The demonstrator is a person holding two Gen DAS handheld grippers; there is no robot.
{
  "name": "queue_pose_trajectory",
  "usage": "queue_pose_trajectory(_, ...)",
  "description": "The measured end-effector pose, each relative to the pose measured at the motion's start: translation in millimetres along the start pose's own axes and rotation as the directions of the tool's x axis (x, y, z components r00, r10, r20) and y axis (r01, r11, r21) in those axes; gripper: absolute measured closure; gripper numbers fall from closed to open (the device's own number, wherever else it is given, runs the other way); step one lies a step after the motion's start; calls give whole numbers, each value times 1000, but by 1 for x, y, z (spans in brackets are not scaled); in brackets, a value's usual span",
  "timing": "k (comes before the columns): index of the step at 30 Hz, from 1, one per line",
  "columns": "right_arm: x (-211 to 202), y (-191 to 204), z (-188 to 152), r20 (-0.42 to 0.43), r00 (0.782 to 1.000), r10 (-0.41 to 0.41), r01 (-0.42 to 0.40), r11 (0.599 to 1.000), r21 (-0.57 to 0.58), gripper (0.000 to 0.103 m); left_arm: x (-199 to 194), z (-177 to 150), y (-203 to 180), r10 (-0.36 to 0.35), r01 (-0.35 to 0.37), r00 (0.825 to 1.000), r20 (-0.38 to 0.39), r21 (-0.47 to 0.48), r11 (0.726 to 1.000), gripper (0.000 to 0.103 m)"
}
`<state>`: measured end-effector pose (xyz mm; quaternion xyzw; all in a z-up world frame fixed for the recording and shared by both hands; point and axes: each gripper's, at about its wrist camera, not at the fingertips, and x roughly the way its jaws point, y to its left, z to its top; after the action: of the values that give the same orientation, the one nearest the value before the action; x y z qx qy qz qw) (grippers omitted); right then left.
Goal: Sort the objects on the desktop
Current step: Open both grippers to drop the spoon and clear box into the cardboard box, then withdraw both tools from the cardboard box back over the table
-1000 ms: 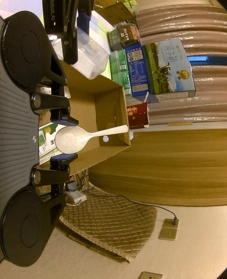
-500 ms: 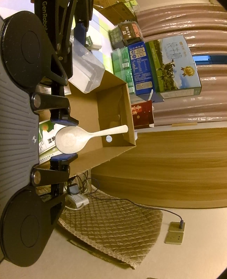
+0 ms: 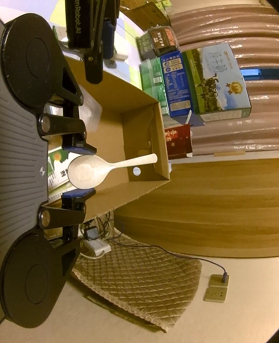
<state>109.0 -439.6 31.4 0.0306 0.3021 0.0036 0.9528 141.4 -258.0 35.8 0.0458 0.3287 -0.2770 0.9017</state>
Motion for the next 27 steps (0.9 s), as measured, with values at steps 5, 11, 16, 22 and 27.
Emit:
queue_pose_trajectory(5,0,8,1,1,1000,14,-14,1000,-9,73,-10,-3,9,15,-14,1000,9,-27,1000,52)
queue_pose_trajectory(11,5,16,6,-9,999,37,-38,999,-17,73,-18,-6,17,26,-26,1000,15,-40,999,52)
queue_pose_trajectory(16,15,18,8,-48,995,93,-93,996,-11,60,-21,-9,24,33,-32,999,19,-55,998,51)
queue_pose_trajectory(22,1,12,-3,-49,996,71,-71,997,12,54,-37,-18,37,57,-55,998,31,-75,996,47)
queue_pose_trajectory(27,-21,12,-9,-33,997,71,-70,997,34,51,-55,-28,51,86,-82,996,31,-103,991,43)
